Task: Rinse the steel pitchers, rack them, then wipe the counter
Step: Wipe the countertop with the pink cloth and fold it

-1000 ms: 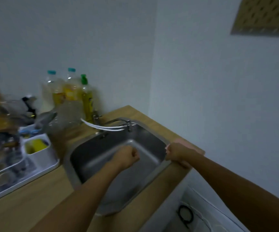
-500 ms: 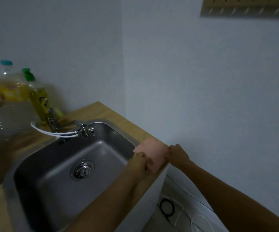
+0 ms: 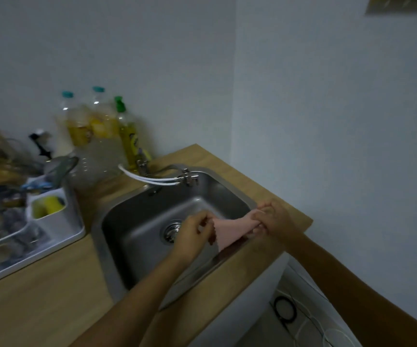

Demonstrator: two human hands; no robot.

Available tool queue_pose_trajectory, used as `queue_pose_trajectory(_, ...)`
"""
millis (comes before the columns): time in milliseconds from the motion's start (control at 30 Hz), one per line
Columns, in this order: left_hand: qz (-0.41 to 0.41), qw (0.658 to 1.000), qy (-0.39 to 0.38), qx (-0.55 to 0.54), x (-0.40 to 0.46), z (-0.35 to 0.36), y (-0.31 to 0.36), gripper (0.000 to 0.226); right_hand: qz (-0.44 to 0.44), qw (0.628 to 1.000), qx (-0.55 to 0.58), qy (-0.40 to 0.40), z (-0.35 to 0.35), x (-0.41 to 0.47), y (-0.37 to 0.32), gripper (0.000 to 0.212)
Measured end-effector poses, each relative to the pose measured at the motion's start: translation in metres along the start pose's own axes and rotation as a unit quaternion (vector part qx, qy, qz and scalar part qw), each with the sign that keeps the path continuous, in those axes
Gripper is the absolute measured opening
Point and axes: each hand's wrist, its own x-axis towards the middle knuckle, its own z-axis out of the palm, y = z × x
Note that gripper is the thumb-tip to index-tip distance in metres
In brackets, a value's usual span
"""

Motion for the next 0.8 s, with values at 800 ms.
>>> queue_pose_trajectory(800, -0.230, 0.892, 0.344, 0.182, -0.360, -0.256, -0.118, 0.036, -0.232, 0.924, -0.141, -0.269, 0.412, -0.128, -0.077, 0.035)
